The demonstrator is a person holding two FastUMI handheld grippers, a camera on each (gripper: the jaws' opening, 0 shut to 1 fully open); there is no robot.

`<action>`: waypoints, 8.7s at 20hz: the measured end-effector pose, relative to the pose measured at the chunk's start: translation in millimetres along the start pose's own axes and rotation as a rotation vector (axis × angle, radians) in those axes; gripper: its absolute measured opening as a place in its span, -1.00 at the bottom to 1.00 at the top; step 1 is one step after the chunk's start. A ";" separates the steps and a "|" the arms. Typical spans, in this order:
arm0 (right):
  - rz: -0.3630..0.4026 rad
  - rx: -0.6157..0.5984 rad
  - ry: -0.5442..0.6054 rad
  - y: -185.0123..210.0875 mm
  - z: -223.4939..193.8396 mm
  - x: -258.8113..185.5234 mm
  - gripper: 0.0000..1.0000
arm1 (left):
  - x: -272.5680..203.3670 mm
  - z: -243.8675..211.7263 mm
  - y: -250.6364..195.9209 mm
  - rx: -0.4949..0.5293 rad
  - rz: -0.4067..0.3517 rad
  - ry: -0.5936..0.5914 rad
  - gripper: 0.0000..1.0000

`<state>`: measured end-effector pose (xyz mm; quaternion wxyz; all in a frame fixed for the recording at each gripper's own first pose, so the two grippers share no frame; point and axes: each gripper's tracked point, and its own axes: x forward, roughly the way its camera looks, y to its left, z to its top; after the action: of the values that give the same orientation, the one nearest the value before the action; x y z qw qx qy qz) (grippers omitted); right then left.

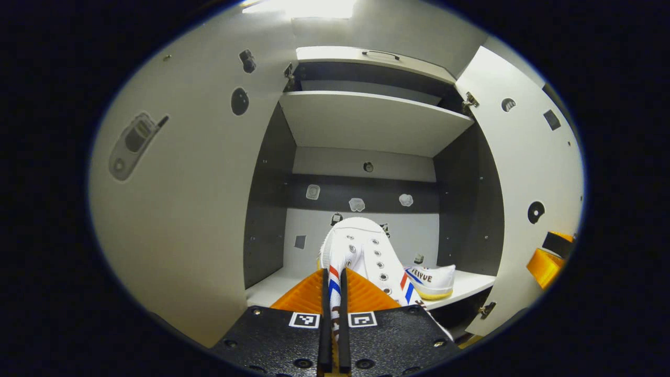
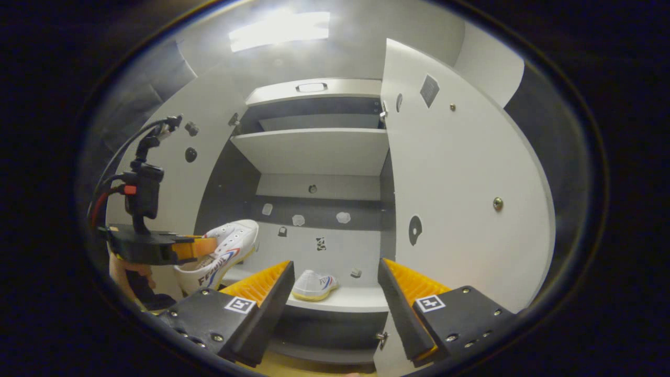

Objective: Grab one shoe with the right hand and put it into the shoe cabinet, grab the other shoe with the left hand and put it into the shoe cabinet; then close the right door with the right hand and the left door with the left hand.

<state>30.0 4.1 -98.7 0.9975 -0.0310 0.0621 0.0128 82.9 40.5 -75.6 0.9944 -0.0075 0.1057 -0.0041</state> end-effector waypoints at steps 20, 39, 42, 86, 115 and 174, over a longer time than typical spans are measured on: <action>0.052 -0.028 0.000 13.6 -5.9 4.6 0.90 | 110.6 -17.3 -23.9 0.109 -0.010 -0.039 -0.31; 0.082 -0.032 -0.040 35.0 16.3 -11.5 0.90 | -49.1 -40.4 -33.3 0.033 -0.107 0.068 -0.42; 0.096 -0.026 -0.050 40.4 23.3 -18.7 0.89 | -68.3 -51.7 -43.4 0.022 -0.134 0.091 -0.41; -0.319 0.184 -0.003 -166.3 41.0 -137.1 0.84 | -88.1 -29.2 -38.1 0.014 -0.104 0.031 0.89; 0.164 0.092 0.146 12.9 -1.8 -58.5 0.83 | -173.7 52.4 6.2 0.046 0.008 -0.186 0.87; 0.168 -0.069 0.192 68.5 -19.8 -48.2 0.70 | -164.9 17.2 61.6 0.035 -0.073 -0.061 0.82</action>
<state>-22.2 70.1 -116.5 0.9808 -0.0610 0.1591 0.0952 -74.3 103.9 -25.1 0.9963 0.0060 0.0750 -0.0422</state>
